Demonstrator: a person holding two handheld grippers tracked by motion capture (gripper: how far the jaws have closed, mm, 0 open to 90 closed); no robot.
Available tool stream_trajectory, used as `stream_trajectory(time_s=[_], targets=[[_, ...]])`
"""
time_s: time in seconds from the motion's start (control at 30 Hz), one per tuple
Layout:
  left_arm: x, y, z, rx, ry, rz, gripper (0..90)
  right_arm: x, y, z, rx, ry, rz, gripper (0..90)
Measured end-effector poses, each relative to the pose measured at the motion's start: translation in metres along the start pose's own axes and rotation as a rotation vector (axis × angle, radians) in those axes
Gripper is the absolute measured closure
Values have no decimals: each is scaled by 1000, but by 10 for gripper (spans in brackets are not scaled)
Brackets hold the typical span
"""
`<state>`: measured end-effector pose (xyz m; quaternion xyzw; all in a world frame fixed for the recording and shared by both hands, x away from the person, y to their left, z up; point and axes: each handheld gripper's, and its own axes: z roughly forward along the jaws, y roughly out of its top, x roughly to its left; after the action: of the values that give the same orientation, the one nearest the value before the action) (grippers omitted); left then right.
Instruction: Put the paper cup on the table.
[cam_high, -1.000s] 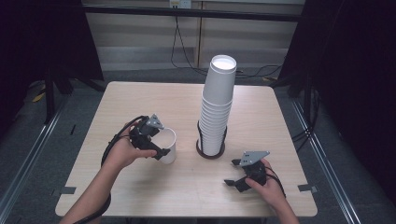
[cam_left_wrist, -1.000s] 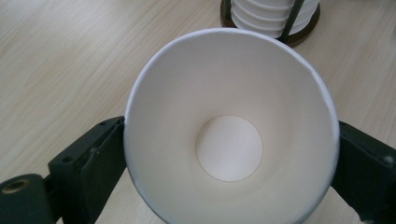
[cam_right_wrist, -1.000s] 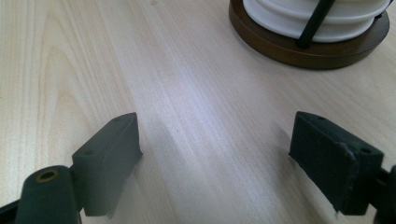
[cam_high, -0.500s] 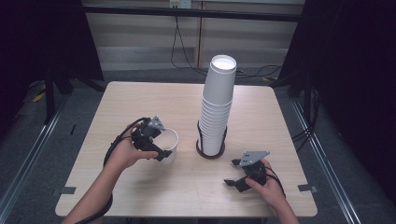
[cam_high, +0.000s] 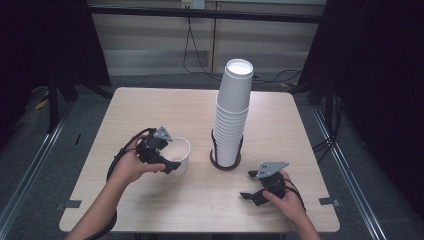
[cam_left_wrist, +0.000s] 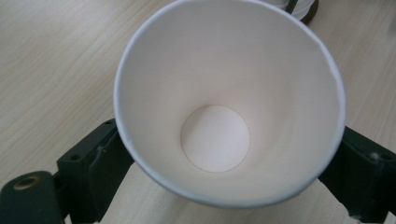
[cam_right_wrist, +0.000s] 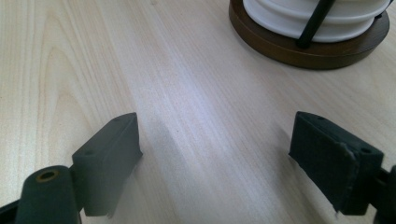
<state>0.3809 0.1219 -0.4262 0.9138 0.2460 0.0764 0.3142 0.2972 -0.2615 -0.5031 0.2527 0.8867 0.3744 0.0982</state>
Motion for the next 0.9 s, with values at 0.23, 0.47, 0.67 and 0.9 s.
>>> stream_trajectory(time_s=[0.23, 0.47, 0.67, 0.9], targets=[[0, -8, -2, -24, 0, -25, 107, 0, 0, 0, 0, 0, -1, 155], [1, -20, -5, -34, 8, -48, 116, 0, 0, 0, 0, 0, 0, 155], [2, -28, -5, -39, 11, -57, 120, 0, 0, 0, 0, 0, 0, 155], [2, -35, -4, -45, 15, -59, 126, 0, 0, 0, 0, 0, 0, 155]])
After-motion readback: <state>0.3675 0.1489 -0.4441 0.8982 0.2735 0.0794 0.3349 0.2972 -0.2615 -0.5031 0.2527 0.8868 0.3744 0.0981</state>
